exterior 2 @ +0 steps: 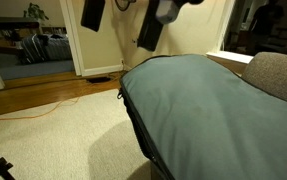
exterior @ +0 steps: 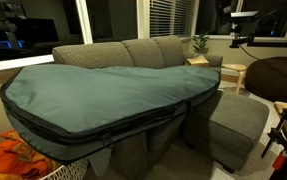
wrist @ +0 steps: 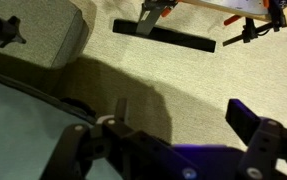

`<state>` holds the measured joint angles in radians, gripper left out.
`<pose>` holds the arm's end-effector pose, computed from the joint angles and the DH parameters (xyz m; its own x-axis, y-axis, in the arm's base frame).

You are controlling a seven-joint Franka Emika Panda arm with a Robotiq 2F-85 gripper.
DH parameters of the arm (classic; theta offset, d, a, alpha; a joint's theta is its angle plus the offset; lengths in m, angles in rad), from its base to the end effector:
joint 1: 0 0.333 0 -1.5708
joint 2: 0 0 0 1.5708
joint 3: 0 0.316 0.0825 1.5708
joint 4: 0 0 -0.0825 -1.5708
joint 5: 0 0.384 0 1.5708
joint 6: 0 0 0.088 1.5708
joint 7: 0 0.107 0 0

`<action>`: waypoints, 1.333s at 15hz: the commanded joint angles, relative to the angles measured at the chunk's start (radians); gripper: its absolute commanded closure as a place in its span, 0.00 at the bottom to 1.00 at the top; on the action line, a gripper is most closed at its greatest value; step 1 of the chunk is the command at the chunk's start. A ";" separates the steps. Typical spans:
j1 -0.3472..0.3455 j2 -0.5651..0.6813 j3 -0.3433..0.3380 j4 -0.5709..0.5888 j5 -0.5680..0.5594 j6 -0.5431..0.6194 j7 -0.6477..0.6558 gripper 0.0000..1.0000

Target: Close the zip

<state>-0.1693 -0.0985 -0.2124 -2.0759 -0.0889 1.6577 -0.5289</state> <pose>0.4477 -0.1912 0.4493 0.9353 0.1811 -0.3039 0.1553 -0.9820 -0.1072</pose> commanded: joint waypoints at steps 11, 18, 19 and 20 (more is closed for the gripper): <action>0.052 -0.121 0.059 -0.245 0.013 0.056 0.023 0.00; 0.085 -0.112 0.078 -0.299 0.046 0.125 -0.015 0.00; 0.089 -0.113 0.078 -0.303 0.055 0.134 -0.023 0.00; 0.095 -0.113 0.079 -0.307 0.068 0.148 -0.033 0.00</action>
<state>-0.0893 -0.1633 -0.1320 -2.3314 -0.0511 1.7571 -0.5349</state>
